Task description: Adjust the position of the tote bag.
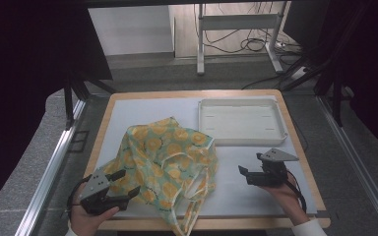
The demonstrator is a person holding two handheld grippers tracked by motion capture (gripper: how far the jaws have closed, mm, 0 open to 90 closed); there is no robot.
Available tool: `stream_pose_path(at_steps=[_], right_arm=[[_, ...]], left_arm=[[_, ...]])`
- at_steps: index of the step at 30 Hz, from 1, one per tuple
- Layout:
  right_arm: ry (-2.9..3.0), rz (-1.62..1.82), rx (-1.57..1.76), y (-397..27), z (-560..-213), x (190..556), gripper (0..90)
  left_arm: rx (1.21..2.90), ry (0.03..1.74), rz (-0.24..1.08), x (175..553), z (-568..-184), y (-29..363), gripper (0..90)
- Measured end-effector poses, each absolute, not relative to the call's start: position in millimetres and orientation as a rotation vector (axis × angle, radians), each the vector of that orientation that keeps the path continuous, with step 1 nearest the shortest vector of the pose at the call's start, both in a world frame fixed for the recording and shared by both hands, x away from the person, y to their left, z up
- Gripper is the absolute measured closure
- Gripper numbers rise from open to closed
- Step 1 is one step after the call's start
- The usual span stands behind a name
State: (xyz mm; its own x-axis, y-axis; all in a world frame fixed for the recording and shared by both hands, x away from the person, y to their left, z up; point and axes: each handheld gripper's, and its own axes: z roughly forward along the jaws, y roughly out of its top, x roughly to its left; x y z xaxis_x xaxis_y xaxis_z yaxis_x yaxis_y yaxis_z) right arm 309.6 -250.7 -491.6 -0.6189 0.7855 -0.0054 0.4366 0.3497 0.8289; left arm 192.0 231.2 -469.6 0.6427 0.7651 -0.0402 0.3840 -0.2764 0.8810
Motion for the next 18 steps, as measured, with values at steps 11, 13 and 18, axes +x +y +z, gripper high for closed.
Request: stream_pose_path(at_steps=[11,13,18], right_arm=[[2.221,1.160,1.068,-249,-493,309,15.1],[2.222,1.156,1.069,-248,-494,309,15.2],[2.225,1.149,1.073,-247,-494,309,15.2]], left_arm=[[1.928,0.851,0.481,182,-467,213,25.3],[1.921,0.839,0.473,181,-464,210,23.6],[1.970,0.807,0.441,184,-460,196,19.6]])
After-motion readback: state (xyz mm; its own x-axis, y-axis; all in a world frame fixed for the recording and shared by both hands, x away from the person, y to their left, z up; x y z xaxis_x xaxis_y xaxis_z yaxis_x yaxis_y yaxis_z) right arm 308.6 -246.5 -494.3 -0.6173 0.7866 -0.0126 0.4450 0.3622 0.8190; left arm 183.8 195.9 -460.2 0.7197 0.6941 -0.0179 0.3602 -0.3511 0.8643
